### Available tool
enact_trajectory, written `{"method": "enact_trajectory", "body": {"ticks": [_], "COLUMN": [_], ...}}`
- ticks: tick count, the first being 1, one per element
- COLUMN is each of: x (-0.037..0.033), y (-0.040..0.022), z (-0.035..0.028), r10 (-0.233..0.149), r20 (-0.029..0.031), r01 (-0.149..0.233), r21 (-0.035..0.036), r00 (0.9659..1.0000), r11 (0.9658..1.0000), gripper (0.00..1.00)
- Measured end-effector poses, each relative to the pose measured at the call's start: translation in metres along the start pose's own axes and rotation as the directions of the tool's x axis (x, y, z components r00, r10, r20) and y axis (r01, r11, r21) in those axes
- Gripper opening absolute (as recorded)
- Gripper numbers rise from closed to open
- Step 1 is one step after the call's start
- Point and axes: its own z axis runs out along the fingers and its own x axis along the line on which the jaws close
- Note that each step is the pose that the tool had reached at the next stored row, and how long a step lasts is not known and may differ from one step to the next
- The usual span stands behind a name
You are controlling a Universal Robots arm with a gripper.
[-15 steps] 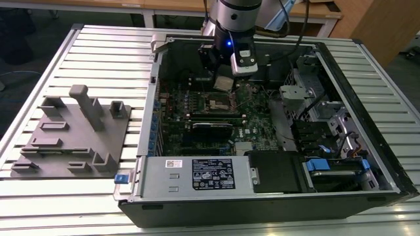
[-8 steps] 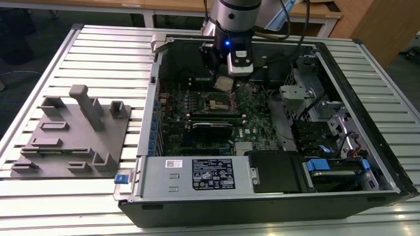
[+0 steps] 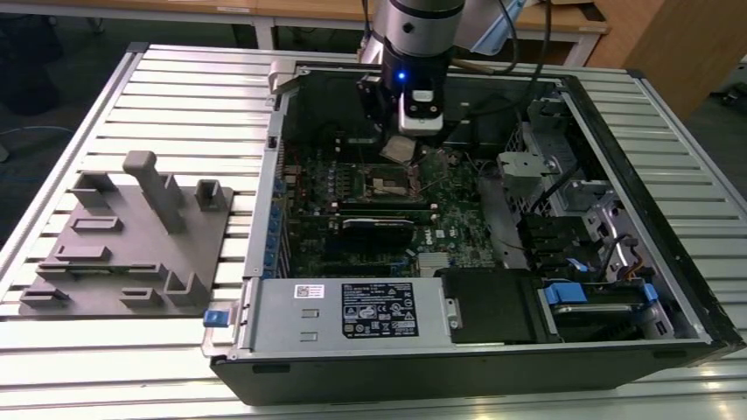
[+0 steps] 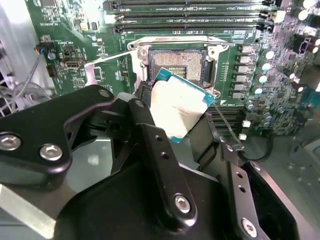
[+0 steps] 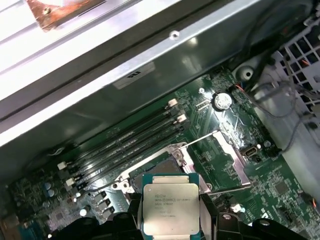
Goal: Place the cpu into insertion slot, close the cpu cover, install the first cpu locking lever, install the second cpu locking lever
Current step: 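Place the cpu into insertion slot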
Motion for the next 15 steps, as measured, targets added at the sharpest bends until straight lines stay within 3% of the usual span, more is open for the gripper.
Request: {"method": "enact_trajectory", "body": {"ticks": [7,15], "x": [0.0,0.0], "y": [0.0,0.0], "z": [0.0001,0.0002], "r10": [0.066,0.132], "r20": [0.006,0.0119], "r01": [-0.066,-0.132], "r21": [-0.0012,-0.0028], "r00": [0.9978,0.9911], "r11": [0.9978,0.9912], "gripper": [0.54,0.54]}}
